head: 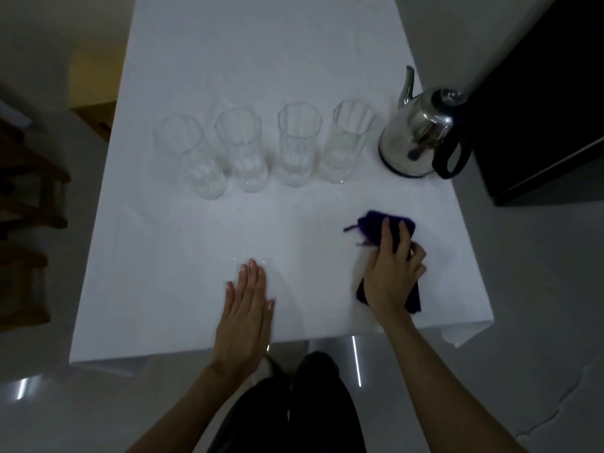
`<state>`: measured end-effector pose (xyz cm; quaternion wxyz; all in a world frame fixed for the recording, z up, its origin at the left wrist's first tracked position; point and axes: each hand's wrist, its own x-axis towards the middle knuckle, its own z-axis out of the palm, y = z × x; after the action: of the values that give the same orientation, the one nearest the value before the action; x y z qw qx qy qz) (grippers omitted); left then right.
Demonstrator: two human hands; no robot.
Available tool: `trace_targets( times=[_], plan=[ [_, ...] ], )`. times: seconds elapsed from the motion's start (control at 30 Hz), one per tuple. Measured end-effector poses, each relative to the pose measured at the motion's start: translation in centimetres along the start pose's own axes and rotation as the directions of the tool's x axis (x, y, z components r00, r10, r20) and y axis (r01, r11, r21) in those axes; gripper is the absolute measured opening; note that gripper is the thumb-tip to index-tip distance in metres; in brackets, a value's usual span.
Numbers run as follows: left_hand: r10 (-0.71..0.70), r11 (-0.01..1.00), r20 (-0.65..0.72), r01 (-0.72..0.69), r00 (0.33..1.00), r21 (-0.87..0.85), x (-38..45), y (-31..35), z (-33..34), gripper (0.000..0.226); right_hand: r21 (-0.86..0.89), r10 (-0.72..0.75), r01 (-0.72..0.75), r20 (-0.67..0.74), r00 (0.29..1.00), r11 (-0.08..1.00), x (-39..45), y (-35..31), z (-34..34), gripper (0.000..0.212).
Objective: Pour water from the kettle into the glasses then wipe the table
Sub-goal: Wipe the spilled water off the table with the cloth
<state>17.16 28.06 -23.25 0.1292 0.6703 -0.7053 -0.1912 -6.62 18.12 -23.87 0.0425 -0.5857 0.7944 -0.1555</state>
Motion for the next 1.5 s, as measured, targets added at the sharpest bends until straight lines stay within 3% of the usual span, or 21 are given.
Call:
trace_targets(
  times=[0.1, 0.2, 0.33, 0.4, 0.47, 0.57, 0.67, 0.73, 0.9, 1.03, 1.13, 1.27, 1.33, 1.4, 1.5],
  plan=[
    [-0.001, 0.999, -0.021, 0.002, 1.000, 0.052, 0.0, -0.8, -0.1, 0.058, 0.014, -0.003, 0.003, 0.010, 1.000, 1.000, 2.3, -3.5, 1.2, 0.051],
    [-0.002, 0.995, -0.036, 0.005, 0.999, 0.102, -0.2, -0.7, 0.1, 0.059, 0.062, -0.169, 0.166, 0.047, 0.984, 0.984, 1.8, -7.4, 2.3, 0.052],
    [-0.006, 0.994, -0.050, 0.011, 0.999, 0.107, -0.3, -0.9, 0.2, 0.059, 0.081, -0.503, 0.497, 0.098, 0.858, 0.864, -2.1, -7.4, 2.1, 0.049],
    [0.004, 0.996, -0.054, 0.001, 0.999, 0.094, -0.3, -0.9, 0.1, 0.059, 0.094, -0.559, 0.552, 0.085, 0.825, 0.828, -3.2, -4.7, 1.4, 0.047],
    [0.007, 0.996, -0.060, -0.001, 0.998, 0.091, -0.2, -0.8, 0.1, 0.059, 0.065, -0.529, 0.526, 0.049, 0.847, 0.848, -3.0, -1.7, 0.6, 0.046],
    [0.005, 0.995, -0.071, 0.002, 0.997, 0.103, -0.2, -0.7, 0.2, 0.060, 0.006, -0.339, 0.339, 0.019, 0.941, 0.941, -0.4, 0.4, 0.1, 0.047],
    [0.012, 0.994, -0.081, -0.003, 0.997, 0.111, -0.1, -0.6, 0.2, 0.060, 0.006, -0.144, 0.144, 0.004, 0.990, 0.990, 2.8, -2.2, 1.1, 0.049],
    [0.003, 0.994, -0.085, 0.006, 0.996, 0.110, -0.2, -0.6, 0.2, 0.060, 0.014, -0.180, 0.180, 0.022, 0.983, 0.984, 3.4, -5.6, 2.0, 0.051],
    [-0.005, 0.989, -0.093, 0.018, 0.996, 0.147, -0.3, -0.6, 0.2, 0.060, 0.070, -0.556, 0.552, 0.100, 0.825, 0.831, -1.3, -9.0, 2.6, 0.049],
    [-0.010, 0.992, -0.093, 0.021, 0.996, 0.124, -0.3, -0.5, 0.2, 0.061, 0.117, -0.670, 0.660, 0.145, 0.728, 0.742, -3.8, -3.7, 0.7, 0.049],
    [-0.005, 0.995, -0.095, 0.014, 0.995, 0.098, -0.3, -0.5, 0.0, 0.061, 0.030, -0.572, 0.572, 0.101, 0.814, 0.820, -2.5, 1.4, -0.7, 0.050],
    [-0.015, 1.000, -0.106, 0.017, 0.994, 0.020, -0.2, -0.6, -0.2, 0.060, -0.041, -0.167, 0.166, -0.014, 0.986, 0.985, 1.4, 2.9, -0.3, 0.046],
    [-0.063, 0.994, -0.134, 0.051, 0.989, -0.093, -0.3, -0.8, -0.8, 0.060, -0.031, 0.014, -0.017, -0.071, 0.997, 0.999, 2.7, 0.5, 0.8, 0.043],
    [-0.137, 0.982, -0.178, 0.111, 0.974, -0.152, -0.4, -1.9, -1.7, 0.059, -0.008, 0.109, -0.110, -0.099, 0.989, 0.994, 3.0, -2.8, 2.0, 0.041],
    [-0.268, 0.960, -0.246, 0.238, 0.932, -0.148, -0.5, -5.3, -3.4, 0.061, 0.017, 0.052, -0.051, -0.078, 0.996, 0.999, 1.9, -7.9, 3.3, 0.041]
  ],
)
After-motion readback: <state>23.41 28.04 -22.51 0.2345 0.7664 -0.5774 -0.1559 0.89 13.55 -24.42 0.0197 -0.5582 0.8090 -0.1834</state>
